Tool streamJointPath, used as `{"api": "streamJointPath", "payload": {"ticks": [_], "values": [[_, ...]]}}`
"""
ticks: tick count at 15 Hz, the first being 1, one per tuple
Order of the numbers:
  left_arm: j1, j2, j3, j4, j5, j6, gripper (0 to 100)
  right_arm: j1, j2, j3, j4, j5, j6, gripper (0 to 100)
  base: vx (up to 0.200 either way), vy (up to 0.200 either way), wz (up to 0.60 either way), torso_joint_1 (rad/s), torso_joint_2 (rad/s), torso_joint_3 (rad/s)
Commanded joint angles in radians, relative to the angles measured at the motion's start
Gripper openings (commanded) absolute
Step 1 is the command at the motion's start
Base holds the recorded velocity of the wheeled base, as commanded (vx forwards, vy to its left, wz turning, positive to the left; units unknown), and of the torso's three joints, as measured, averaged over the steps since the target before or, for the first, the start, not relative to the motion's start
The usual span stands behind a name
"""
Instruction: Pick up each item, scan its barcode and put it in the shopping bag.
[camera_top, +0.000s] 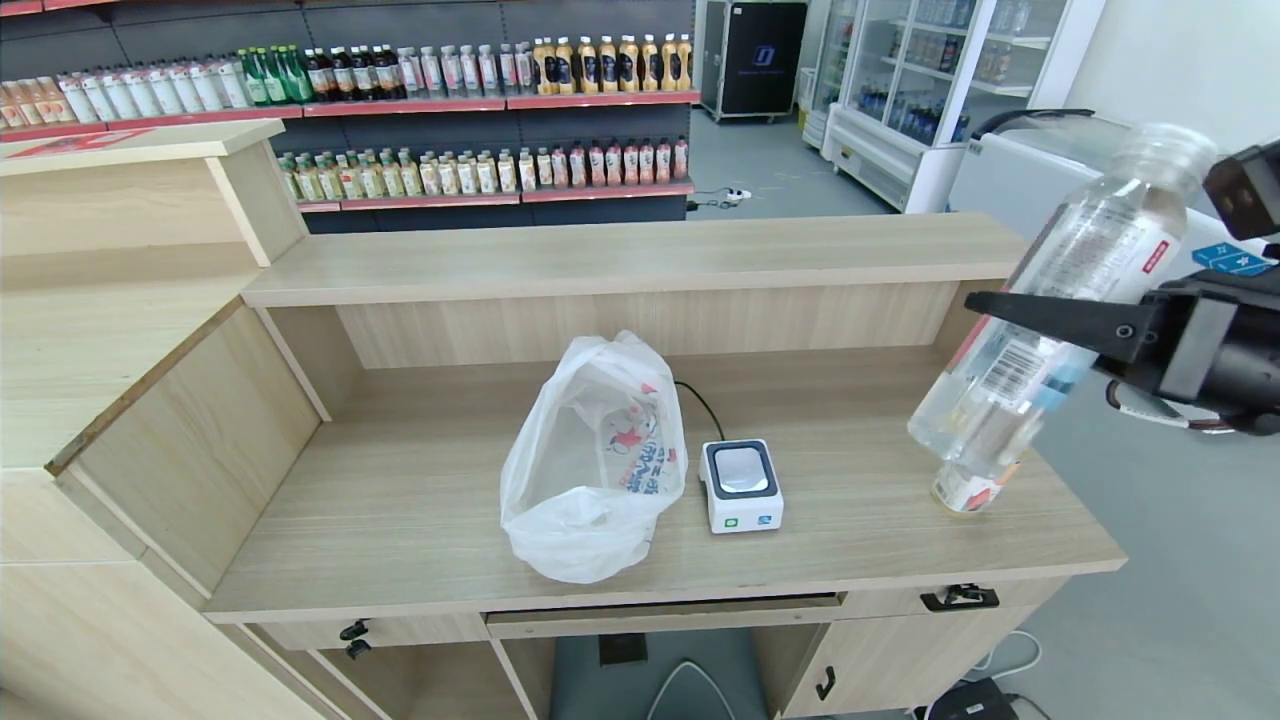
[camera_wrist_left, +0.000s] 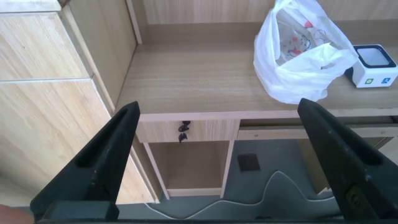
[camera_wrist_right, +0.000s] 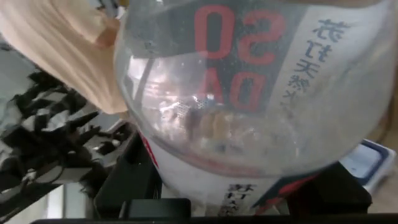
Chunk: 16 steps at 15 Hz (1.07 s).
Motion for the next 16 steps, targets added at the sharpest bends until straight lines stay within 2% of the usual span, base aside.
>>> {"api": "streamJointPath", "payload": {"ticks": [1, 2, 3, 4, 8, 9, 12, 15, 16], "values": [[0.001, 0.000, 0.000, 0.000, 0.000, 0.000, 100, -0.102, 0.059, 0.016, 0.037, -0.199, -0.098, 0, 0.000, 0.000, 0.00, 0.000, 0.00, 0.000], [0.001, 0.000, 0.000, 0.000, 0.000, 0.000, 100, -0.109, 0.080, 0.019, 0.044, -0.395, -0.124, 0, 0.000, 0.000, 0.00, 0.000, 0.00, 0.000], [0.001, 0.000, 0.000, 0.000, 0.000, 0.000, 100, -0.116, 0.105, 0.018, 0.047, -0.529, -0.153, 0, 0.000, 0.000, 0.00, 0.000, 0.00, 0.000], [0.001, 0.000, 0.000, 0.000, 0.000, 0.000, 100, -0.120, 0.126, 0.027, 0.028, -0.586, -0.241, 0, 0.000, 0.000, 0.00, 0.000, 0.00, 0.000], [0.001, 0.000, 0.000, 0.000, 0.000, 0.000, 100, -0.171, 0.156, 0.073, -0.048, -0.593, -0.583, 0, 0.000, 0.000, 0.00, 0.000, 0.00, 0.000], [0.001, 0.000, 0.000, 0.000, 0.000, 0.000, 100, -0.177, 0.157, 0.081, -0.050, -0.593, -0.629, 0, 0.000, 0.000, 0.00, 0.000, 0.00, 0.000], [0.001, 0.000, 0.000, 0.000, 0.000, 0.000, 100, -0.232, 0.174, 0.087, -0.048, -0.593, -0.877, 0, 0.000, 0.000, 0.00, 0.000, 0.00, 0.000], [0.001, 0.000, 0.000, 0.000, 0.000, 0.000, 100, -0.244, 0.185, 0.082, -0.052, -0.593, -0.968, 0, 0.000, 0.000, 0.00, 0.000, 0.00, 0.000], [0.001, 0.000, 0.000, 0.000, 0.000, 0.000, 100, -0.244, 0.185, 0.081, -0.052, -0.592, -0.988, 0, 0.000, 0.000, 0.60, 0.007, 0.00, 0.002]]}}
